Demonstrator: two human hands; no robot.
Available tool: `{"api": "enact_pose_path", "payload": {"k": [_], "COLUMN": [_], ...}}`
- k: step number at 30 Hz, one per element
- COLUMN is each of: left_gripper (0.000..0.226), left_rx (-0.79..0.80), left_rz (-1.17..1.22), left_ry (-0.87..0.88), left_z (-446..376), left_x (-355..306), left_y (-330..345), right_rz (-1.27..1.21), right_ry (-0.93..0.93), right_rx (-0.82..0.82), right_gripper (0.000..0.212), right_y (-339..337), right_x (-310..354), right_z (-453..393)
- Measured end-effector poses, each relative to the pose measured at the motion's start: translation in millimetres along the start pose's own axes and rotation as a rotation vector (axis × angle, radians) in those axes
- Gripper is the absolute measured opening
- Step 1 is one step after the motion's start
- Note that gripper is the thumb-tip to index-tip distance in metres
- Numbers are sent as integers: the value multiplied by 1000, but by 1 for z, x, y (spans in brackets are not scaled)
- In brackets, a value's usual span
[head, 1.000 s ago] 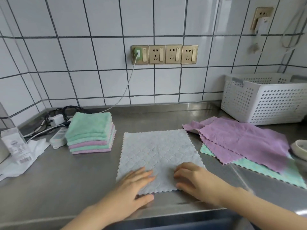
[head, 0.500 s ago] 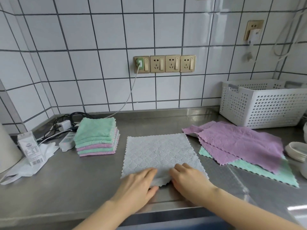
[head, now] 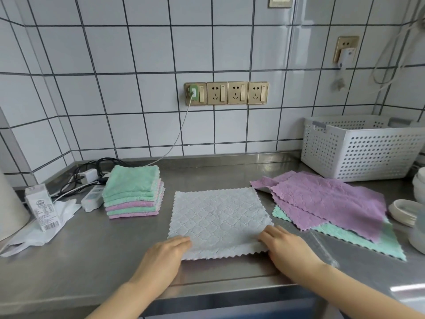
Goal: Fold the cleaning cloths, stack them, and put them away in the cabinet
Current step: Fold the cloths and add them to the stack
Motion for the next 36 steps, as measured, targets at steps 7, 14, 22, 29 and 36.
{"api": "enact_pose_path", "payload": {"k": [7,14,22,29,36], "left_gripper": [39,35,11,25,17], "left_rx": [18,-44,-140,-125,-187], "left_rz": [313,869,1068,688,556], "left_ry": [-142,-325,-583,-689,-667], "left_z": [22,29,-31,-61,-60], "left_x": [34,46,74,107,111], "left_y": [-24,-60,-40,11,15], "right_rz": [-402,-944,-1210,-1014,-800], "right_ry": [152,393,661,821,766], "right_rx": [139,77,-45,56,66], "right_gripper": [22,26,21,34,37], "right_y": [-12,-48,-22,39,49], "right_x": [-29,-50,-80,-91,-92], "right_z": [17,22,-41,-70,-80]}}
Point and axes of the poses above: each hand's wrist, its own z-axis away from the middle knuckle, its own y-axis out of the palm, x = y × z, the point moved 8 cm from there along -z, towards the middle knuckle, and after that the axes turned 1 degree about y, right-handed, at the moved point
